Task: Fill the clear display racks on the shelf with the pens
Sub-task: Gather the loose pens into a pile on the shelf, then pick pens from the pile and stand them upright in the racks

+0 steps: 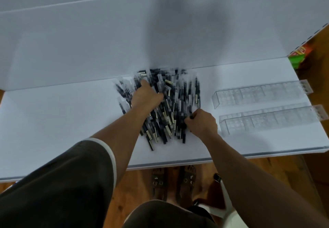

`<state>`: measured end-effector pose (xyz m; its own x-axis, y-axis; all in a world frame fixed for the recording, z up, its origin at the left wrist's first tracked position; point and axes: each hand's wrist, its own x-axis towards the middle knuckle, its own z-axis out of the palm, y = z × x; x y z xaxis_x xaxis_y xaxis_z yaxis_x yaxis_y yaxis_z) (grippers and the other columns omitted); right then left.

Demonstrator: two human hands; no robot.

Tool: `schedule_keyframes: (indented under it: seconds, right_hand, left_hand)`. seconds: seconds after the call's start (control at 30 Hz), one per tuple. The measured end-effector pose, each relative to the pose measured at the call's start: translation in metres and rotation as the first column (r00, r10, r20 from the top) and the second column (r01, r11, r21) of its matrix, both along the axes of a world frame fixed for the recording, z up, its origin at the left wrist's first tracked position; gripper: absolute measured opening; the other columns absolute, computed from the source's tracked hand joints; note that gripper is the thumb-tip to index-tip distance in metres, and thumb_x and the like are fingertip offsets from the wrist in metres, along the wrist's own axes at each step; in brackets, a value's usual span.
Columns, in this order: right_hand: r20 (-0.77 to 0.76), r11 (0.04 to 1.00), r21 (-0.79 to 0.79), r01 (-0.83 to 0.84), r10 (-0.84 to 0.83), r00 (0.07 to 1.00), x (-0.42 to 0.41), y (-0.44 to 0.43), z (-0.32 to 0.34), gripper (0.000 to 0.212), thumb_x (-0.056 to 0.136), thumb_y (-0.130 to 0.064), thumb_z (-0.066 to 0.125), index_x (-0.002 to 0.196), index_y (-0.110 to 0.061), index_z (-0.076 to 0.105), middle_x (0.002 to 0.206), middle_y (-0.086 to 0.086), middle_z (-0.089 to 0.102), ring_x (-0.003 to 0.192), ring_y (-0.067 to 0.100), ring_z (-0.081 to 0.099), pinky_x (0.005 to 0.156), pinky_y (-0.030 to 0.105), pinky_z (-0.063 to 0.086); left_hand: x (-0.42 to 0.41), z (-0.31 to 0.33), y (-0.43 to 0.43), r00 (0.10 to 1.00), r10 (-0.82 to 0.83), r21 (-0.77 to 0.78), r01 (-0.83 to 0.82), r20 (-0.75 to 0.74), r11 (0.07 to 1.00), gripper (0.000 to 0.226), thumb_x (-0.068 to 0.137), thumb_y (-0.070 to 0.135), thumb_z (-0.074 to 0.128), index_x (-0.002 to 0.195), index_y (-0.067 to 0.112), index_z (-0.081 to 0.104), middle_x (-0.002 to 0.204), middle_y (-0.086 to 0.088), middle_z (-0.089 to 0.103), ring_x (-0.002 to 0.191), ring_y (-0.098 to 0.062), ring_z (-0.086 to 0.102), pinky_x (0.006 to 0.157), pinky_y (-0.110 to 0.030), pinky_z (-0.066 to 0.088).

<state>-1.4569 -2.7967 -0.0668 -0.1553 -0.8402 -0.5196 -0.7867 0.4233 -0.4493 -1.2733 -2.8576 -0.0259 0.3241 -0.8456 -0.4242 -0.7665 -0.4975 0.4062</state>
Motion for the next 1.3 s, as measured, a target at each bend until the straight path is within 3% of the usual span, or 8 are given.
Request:
schedule_keyframes:
  seconds: [0.17,0.23,0.53,0.67,0.87,1.0,1.13,1.3]
  right_hand:
    - [0.121,0.999,-0.023,0.049,-0.046,0.992,-0.007,0.005,0.001,0.013,0.086,-0.032,0.057,0.079,-0.02,0.057,0.074,0.001,0.066,0.069,0.017,0.062,0.056,0.026,0.046]
    - [0.169,0.997,-0.041,0.062,-0.054,0.984,-0.01,0.01,0.003,0.011,0.088,-0.033,0.057,0.081,-0.024,0.055,0.074,-0.003,0.063,0.067,0.011,0.058,0.052,0.024,0.04]
    - [0.275,0.989,-0.139,0.054,-0.014,0.961,-0.012,0.025,0.016,0.007,0.09,-0.033,0.058,0.089,-0.026,0.057,0.072,-0.014,0.061,0.063,0.0,0.056,0.051,0.019,0.036]
    - [0.32,0.982,-0.182,0.049,0.012,0.947,-0.01,0.029,0.026,0.007,0.09,-0.032,0.059,0.091,-0.025,0.06,0.076,-0.014,0.063,0.066,0.001,0.058,0.052,0.016,0.037]
    - [0.338,0.968,-0.233,0.096,-0.012,0.941,0.0,0.034,0.041,0.01,0.091,-0.032,0.06,0.092,-0.022,0.062,0.082,-0.01,0.066,0.073,0.007,0.062,0.058,0.018,0.041]
    - [0.326,0.962,-0.257,0.097,-0.009,0.945,0.008,0.037,0.052,0.008,0.091,-0.03,0.06,0.092,-0.022,0.062,0.081,-0.01,0.066,0.073,0.009,0.062,0.061,0.021,0.045]
    - [0.353,0.94,-0.301,0.158,-0.044,0.935,0.002,0.043,0.068,0.005,0.091,-0.029,0.062,0.093,-0.024,0.062,0.077,-0.012,0.064,0.071,0.01,0.063,0.064,0.024,0.049]
    - [0.362,0.9,-0.36,0.244,-0.106,0.926,-0.029,0.054,0.095,0.008,0.091,-0.026,0.062,0.097,-0.022,0.059,0.076,-0.01,0.06,0.079,0.02,0.067,0.077,0.04,0.054]
  left_hand:
    - [0.001,-0.007,-0.004,0.939,0.262,0.059,-0.256,-0.224,0.965,0.066,0.082,0.027,0.065,0.136,0.01,0.032,0.089,-0.006,0.063,0.068,-0.017,0.063,0.046,-0.027,0.045]
    - [0.004,-0.009,-0.002,0.881,0.332,0.076,-0.326,-0.338,0.942,0.06,0.082,0.027,0.069,0.132,0.005,0.041,0.096,-0.013,0.066,0.075,-0.024,0.067,0.062,-0.038,0.059]
    - [0.01,0.0,0.024,0.743,0.415,0.017,-0.478,-0.524,0.878,0.055,0.093,0.017,0.061,0.142,0.005,0.041,0.092,-0.002,0.064,0.076,-0.019,0.065,0.083,-0.041,0.058]
    - [0.018,0.009,0.037,0.728,0.396,-0.054,-0.508,-0.56,0.859,0.024,0.094,0.014,0.056,0.117,0.006,0.063,0.088,-0.007,0.069,0.077,-0.022,0.064,0.088,-0.043,0.056]
    - [0.03,0.025,0.049,0.653,0.361,-0.124,-0.573,-0.666,0.81,0.021,0.095,0.01,0.052,0.077,0.009,0.062,0.082,-0.011,0.068,0.079,-0.022,0.07,0.075,-0.026,0.057]
    - [0.037,0.029,0.054,0.56,0.324,-0.12,-0.614,-0.762,0.78,0.02,0.094,0.009,0.052,0.075,0.007,0.054,0.07,-0.005,0.061,0.058,-0.008,0.064,0.074,-0.027,0.058]
    - [0.029,0.031,0.055,0.443,0.325,-0.042,-0.641,-0.835,0.767,0.018,0.098,0.015,0.049,0.081,0.011,0.052,0.068,-0.004,0.06,0.062,-0.015,0.062,0.079,-0.035,0.058]
    - [-0.007,0.039,0.054,0.34,0.338,0.077,-0.596,-0.877,0.799,0.017,0.098,0.023,0.049,0.082,0.018,0.053,0.051,0.004,0.057,0.046,-0.01,0.057,0.062,-0.032,0.049]
